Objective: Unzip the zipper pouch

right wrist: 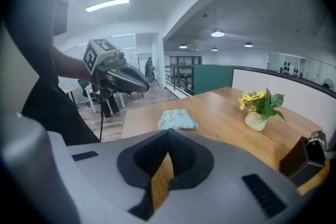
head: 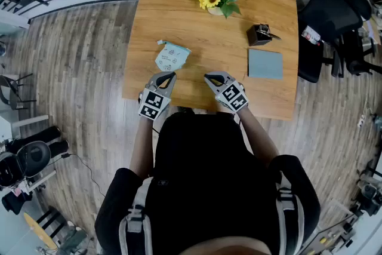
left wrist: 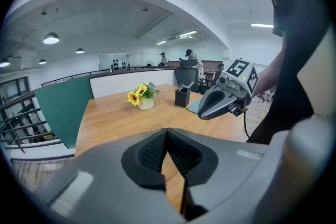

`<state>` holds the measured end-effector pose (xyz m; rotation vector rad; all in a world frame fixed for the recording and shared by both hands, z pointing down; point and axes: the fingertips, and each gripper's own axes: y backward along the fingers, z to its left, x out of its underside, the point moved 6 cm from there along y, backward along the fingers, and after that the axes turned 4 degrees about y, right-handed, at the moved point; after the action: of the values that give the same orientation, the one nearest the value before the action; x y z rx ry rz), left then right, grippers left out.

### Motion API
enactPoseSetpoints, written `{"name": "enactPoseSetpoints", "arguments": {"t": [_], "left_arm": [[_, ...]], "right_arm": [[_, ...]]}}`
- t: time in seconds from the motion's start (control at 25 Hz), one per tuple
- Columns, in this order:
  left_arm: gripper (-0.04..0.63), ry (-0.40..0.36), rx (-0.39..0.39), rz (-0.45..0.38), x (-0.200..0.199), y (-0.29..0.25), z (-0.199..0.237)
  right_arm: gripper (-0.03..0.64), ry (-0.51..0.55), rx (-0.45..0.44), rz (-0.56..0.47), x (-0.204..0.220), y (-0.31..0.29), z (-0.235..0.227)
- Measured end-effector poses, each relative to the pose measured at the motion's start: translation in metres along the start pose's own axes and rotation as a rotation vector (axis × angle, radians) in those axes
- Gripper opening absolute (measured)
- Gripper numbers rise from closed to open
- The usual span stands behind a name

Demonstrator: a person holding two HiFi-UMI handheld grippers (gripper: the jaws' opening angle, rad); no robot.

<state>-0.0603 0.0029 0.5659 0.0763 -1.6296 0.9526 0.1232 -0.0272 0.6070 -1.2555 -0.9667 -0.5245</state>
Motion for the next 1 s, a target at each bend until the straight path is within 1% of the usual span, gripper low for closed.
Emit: {"name": "enactPoseSetpoints", "arguments": {"t": [0.28, 0.4, 0.6, 0.72, 0.84, 1.0], "left_arm": [[0.002, 0.002, 0.027, 0.005, 0.011, 0.005, 0.033], [0.002, 0.001, 0.045, 0.004, 0.014, 0.004, 0.04], [0.002, -0.01, 0.084, -0.005, 0.016, 0.002, 0.046], [0.005, -0.011, 0.103, -0.009, 0.019, 0.001, 0.05], [0.035, -0.011, 0.115, -0.003, 0.023, 0.001, 0.055], [0.12, -0.031, 0.12, 0.011, 0.027, -0.001, 0.06]], "right_arm": [[0.003, -0.019, 0.024, 0.016, -0.018, -0.029, -0.001], [0.003, -0.036, 0.051, 0.019, -0.019, -0.037, -0.001], [0.005, -0.052, 0.069, 0.044, -0.023, -0.042, 0.003], [0.017, -0.068, 0.079, 0.033, -0.023, -0.046, 0.004], [0.057, -0.073, 0.096, 0.025, -0.023, -0.05, 0.005], [0.134, -0.086, 0.12, 0.032, -0.024, -0.052, 0.004]]}}
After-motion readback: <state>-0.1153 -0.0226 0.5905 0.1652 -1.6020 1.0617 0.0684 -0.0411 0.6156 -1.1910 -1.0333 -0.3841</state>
